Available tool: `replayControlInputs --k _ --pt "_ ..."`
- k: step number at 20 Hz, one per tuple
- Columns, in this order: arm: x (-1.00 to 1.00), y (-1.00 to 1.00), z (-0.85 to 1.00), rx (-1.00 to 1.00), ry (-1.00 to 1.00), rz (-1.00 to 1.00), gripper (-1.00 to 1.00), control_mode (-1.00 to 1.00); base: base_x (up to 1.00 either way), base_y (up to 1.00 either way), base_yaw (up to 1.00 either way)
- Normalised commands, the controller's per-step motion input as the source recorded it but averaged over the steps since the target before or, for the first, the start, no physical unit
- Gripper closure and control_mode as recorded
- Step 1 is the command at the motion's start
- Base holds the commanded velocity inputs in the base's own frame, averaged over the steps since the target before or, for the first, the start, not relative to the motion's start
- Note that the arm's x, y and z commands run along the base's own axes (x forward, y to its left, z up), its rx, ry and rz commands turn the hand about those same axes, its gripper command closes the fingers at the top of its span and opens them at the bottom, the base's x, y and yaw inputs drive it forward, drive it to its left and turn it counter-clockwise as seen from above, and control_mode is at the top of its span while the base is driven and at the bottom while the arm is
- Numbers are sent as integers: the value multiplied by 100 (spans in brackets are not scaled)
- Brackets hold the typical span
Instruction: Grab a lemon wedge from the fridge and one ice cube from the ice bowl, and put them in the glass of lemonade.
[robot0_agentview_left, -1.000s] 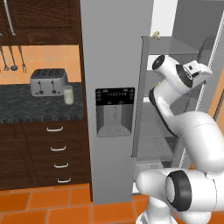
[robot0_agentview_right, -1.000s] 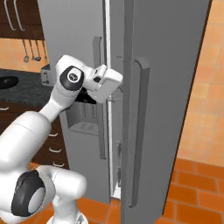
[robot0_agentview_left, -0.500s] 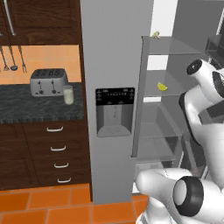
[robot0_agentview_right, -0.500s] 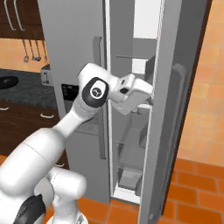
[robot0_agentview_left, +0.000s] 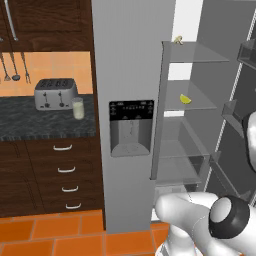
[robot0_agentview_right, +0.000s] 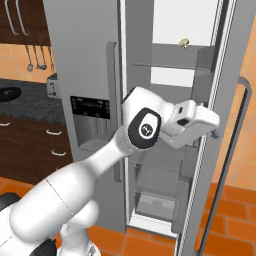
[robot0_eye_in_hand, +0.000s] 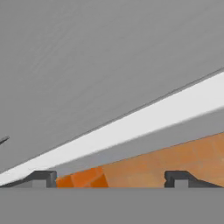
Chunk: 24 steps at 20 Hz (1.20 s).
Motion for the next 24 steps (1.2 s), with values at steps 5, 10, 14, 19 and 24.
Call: replayControlInputs --k 5,10,14,19,24 --pt "-26 -24 0 0 0 0 -100 -100 0 0 0" --pt "-28 37 21 0 -9 0 -100 -100 0 0 0" --pt "-23 88 21 2 -37 0 -100 -100 0 0 0" --pt "0 92 21 3 -34 2 -100 -100 0 0 0" --pt "7 63 -1 13 -36 12 -100 -100 0 0 0"
